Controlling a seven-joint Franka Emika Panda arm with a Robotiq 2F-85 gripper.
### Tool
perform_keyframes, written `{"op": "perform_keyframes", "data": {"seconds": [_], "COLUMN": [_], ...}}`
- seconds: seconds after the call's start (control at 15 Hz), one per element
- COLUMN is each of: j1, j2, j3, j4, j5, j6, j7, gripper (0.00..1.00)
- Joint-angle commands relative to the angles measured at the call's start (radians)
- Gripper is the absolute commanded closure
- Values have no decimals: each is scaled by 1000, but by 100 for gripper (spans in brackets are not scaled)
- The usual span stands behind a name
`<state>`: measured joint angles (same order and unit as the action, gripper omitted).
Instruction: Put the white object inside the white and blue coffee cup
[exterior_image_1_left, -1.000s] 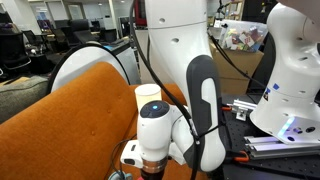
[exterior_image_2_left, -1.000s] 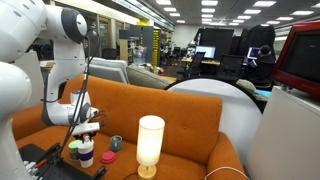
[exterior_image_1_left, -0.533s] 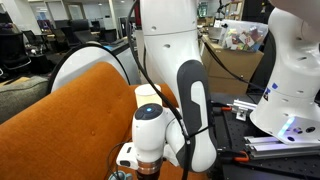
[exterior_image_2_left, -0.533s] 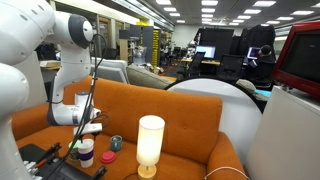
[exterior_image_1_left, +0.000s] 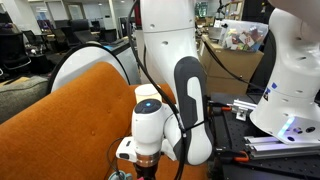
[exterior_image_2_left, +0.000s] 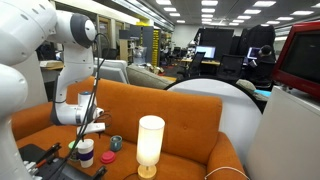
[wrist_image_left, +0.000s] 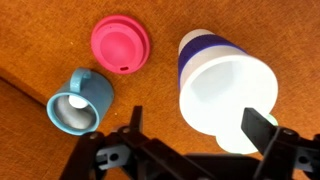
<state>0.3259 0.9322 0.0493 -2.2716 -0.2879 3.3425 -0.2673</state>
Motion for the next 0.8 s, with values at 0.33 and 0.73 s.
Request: {"op": "perform_keyframes", "data": {"seconds": [0.33, 0.73], "j1": [2, -17], "j2": [-102, -89], "j3": [-88, -83], "j4": [-91, -89], "j5": [137, 137], "j6": [111, 116], "j7": [65, 68], "gripper": [0, 0]}}
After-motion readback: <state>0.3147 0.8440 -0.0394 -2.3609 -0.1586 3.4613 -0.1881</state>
